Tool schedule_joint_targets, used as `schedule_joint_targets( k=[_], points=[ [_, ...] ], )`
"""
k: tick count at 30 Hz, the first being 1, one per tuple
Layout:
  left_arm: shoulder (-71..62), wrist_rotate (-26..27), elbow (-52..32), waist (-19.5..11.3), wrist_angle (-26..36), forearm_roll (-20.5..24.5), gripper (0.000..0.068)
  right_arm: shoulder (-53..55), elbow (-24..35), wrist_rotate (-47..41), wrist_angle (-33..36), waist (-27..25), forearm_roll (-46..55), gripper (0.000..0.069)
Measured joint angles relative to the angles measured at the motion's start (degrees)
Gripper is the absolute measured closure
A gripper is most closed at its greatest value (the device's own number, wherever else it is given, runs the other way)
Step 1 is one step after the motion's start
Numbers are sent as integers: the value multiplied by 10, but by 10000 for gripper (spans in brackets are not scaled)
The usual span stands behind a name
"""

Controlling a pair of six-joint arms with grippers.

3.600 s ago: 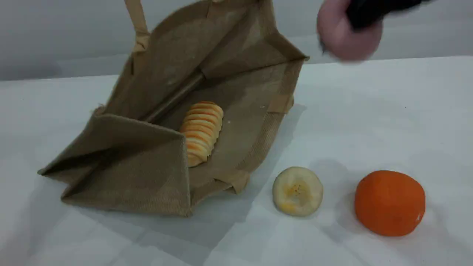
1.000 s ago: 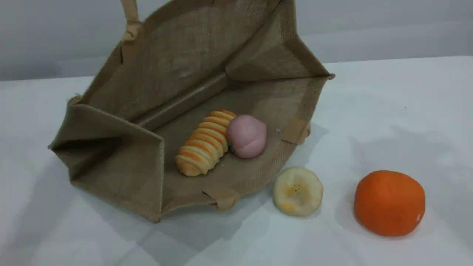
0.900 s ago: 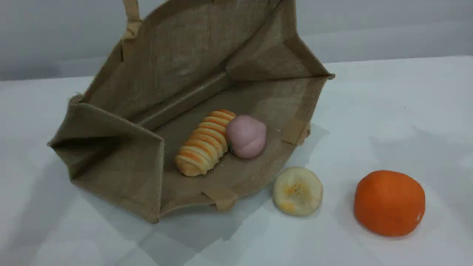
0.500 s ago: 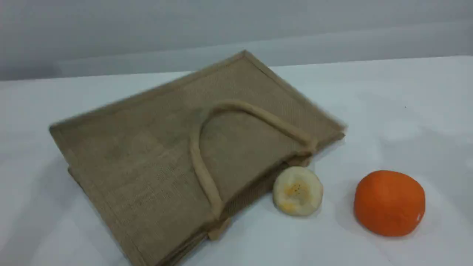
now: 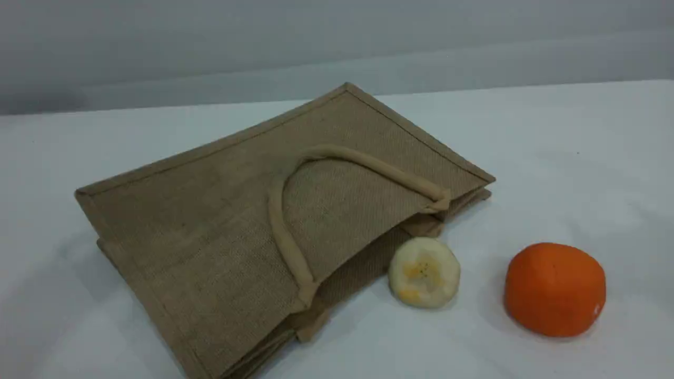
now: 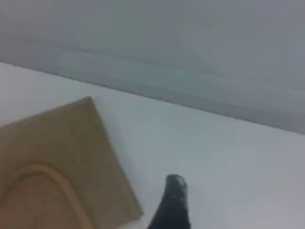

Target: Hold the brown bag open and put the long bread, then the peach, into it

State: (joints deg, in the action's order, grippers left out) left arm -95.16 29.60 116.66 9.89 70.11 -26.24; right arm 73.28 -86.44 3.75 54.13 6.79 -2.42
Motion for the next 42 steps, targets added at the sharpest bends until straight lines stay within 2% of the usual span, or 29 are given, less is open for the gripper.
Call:
schedule_joint_targets(
  k=[5, 10, 15, 22, 25, 32, 38, 42],
  points=[
    [72, -101, 0, 0, 1, 86, 166, -60, -16, 31, 43, 1, -44, 117],
    [143, -183, -7, 0, 0, 142, 164, -135, -15, 57, 69, 1, -108, 118],
    [233, -194, -65, 0, 0, 144, 164, -210, -15, 59, 109, 1, -127, 118],
    [389, -194, -207, 0, -1, 141, 164, -305, -13, 59, 160, 1, -147, 118],
    [463, -194, -276, 0, -1, 142, 164, -345, 2, 59, 159, 1, -150, 118],
    [648, -194, -443, 0, -1, 142, 164, -464, 99, 69, 159, 1, -161, 118],
    [781, -194, -573, 0, 0, 142, 164, -581, 221, 84, 158, 1, -158, 118],
    [834, -194, -652, 0, -1, 143, 164, -656, 314, 103, 124, 1, -151, 118]
  ],
)
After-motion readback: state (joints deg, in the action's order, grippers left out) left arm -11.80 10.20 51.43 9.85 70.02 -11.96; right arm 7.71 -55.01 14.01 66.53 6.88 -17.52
